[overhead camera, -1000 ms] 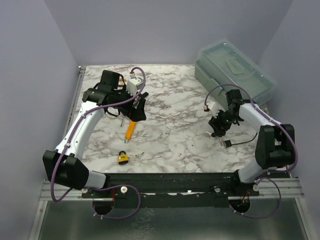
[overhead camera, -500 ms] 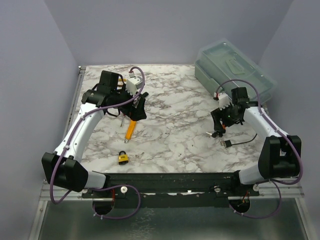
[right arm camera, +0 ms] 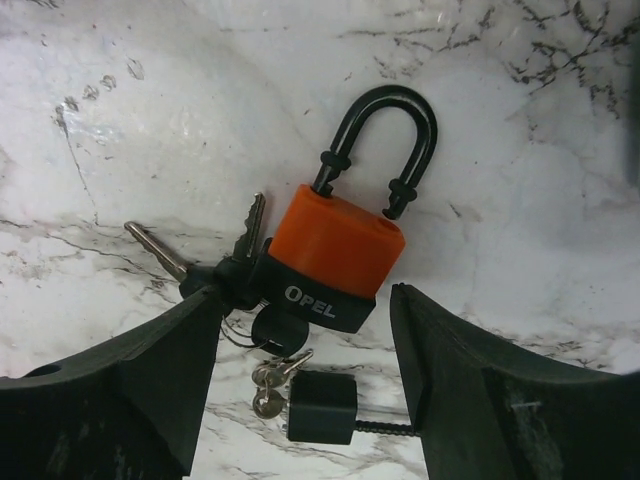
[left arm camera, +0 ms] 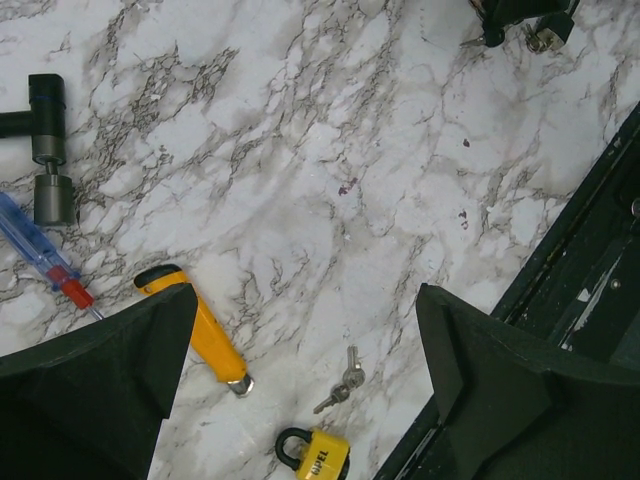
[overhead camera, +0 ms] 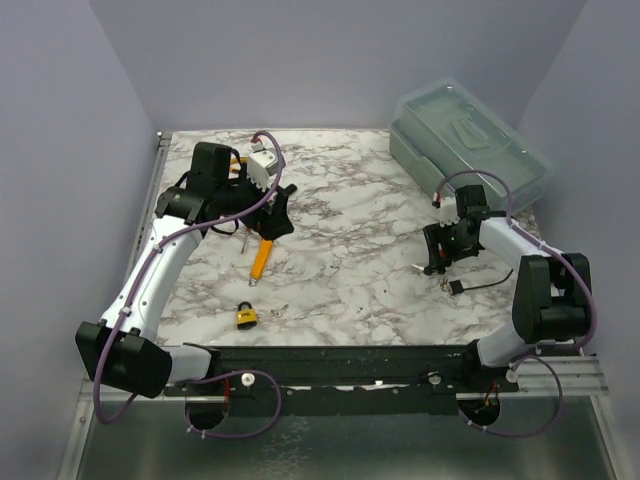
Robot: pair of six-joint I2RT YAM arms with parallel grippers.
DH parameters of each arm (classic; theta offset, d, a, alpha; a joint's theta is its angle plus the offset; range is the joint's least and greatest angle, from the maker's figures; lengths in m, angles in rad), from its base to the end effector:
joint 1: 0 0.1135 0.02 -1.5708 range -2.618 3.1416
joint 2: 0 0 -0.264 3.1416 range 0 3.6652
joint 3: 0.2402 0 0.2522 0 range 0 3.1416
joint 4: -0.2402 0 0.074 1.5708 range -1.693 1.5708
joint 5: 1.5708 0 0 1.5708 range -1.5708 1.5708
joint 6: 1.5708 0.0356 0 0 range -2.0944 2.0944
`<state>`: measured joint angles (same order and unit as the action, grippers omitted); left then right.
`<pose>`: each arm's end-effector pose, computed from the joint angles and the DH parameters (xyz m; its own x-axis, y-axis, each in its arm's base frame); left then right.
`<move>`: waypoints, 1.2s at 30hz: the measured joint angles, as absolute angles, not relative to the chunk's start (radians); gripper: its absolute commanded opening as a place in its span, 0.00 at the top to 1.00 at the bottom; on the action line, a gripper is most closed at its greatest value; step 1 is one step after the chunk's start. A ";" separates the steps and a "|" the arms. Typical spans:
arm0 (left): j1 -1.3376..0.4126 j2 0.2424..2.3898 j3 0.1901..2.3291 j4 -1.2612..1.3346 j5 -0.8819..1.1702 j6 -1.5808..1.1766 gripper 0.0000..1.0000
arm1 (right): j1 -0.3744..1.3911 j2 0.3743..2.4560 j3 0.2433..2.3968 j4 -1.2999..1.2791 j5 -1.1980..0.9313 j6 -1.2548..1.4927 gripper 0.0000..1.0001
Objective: Lock with the key
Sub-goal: Pick up the lock from the center of the board.
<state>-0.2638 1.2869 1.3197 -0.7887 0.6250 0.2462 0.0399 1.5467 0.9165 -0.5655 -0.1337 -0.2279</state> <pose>0.2492 -0.0889 0.3644 -0.4905 0.3372 -0.8035 0.7651 0.6080 -0.2119 0.2865 0.0162 0.1799 -0.8857 -0.2594 -0.3849 -0.2961 0.9544 0.0380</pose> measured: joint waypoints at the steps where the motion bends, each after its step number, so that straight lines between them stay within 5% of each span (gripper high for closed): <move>1: -0.264 1.287 1.317 -0.786 0.625 0.244 0.01 | 0.040 1.553 0.909 -0.559 -0.131 -0.226 0.29; 8: -0.264 1.277 1.299 -0.756 0.624 0.223 0.01 | 0.041 1.579 0.895 -0.525 -0.150 -0.208 0.35; 17: -0.264 1.220 1.241 -0.673 0.608 0.170 0.01 | 0.073 1.641 0.942 -0.488 -0.166 -0.198 0.31; 23: -0.264 1.203 1.237 -0.643 0.608 0.153 0.01 | 0.075 1.671 0.973 -0.485 -0.173 -0.195 0.42; 27: -0.264 1.202 1.235 -0.627 0.589 0.128 0.01 | 0.075 1.672 0.974 -0.479 -0.197 -0.204 0.41; 36: -0.264 1.187 1.211 -0.607 0.668 0.125 0.01 | 0.083 1.672 0.976 -0.505 -0.307 -0.261 0.92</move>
